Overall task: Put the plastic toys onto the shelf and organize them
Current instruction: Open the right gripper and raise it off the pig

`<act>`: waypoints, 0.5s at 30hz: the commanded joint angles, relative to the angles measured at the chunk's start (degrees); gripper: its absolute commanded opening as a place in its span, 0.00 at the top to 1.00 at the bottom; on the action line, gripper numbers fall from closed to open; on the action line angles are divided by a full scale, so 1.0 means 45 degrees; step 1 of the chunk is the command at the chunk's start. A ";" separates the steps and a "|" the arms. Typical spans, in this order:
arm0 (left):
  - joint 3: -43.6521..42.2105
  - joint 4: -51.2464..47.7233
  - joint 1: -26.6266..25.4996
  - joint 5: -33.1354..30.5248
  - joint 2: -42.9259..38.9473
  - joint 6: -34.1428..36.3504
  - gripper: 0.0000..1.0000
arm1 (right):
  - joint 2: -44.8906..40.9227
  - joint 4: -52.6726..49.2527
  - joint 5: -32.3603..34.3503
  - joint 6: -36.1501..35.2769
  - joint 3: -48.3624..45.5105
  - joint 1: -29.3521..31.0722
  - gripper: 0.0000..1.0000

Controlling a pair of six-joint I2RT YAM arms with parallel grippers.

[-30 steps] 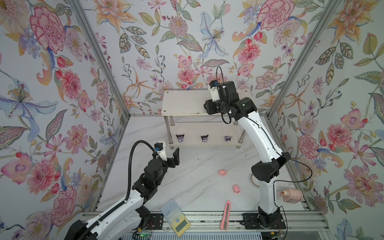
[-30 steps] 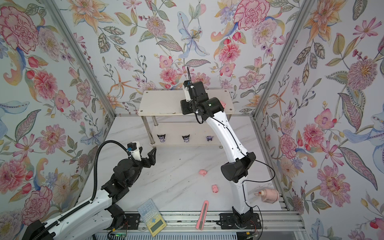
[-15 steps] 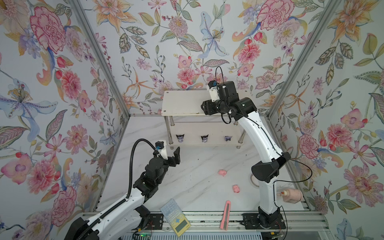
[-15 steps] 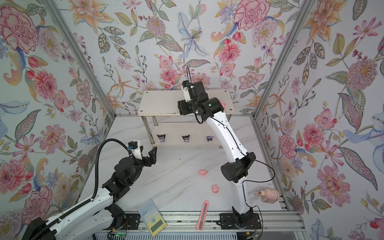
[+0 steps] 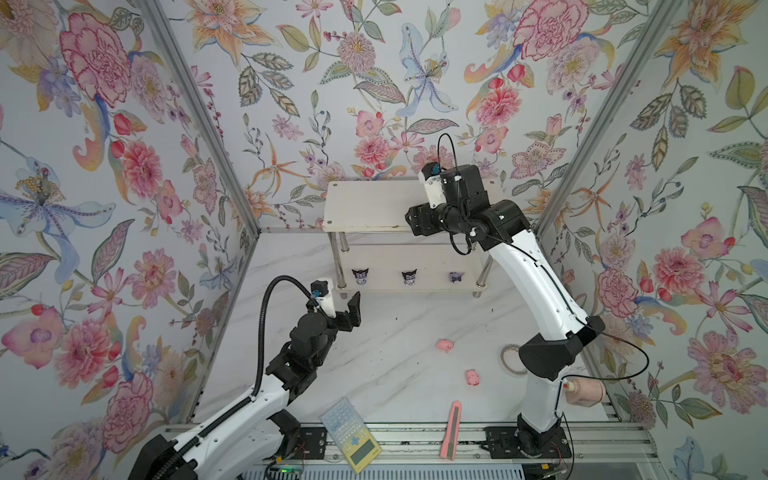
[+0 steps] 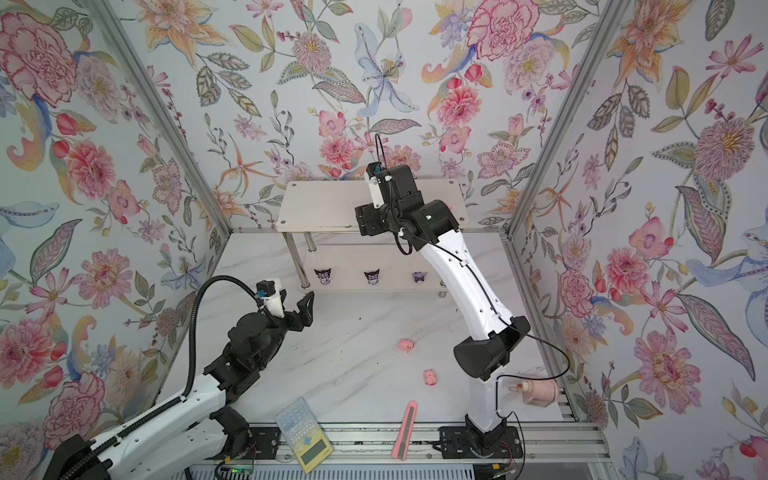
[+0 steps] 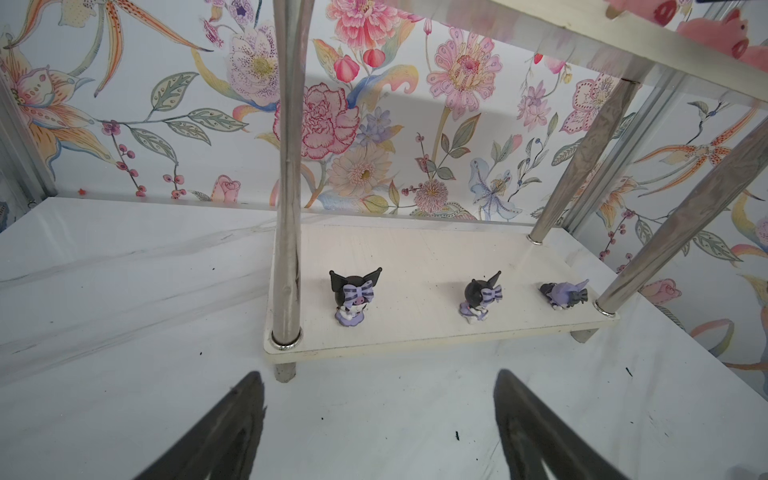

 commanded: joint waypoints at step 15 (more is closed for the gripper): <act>-0.0098 0.2847 -0.0015 0.2025 0.3254 -0.0711 0.21 | -0.9374 0.2811 0.2437 0.3219 -1.5491 0.1371 0.41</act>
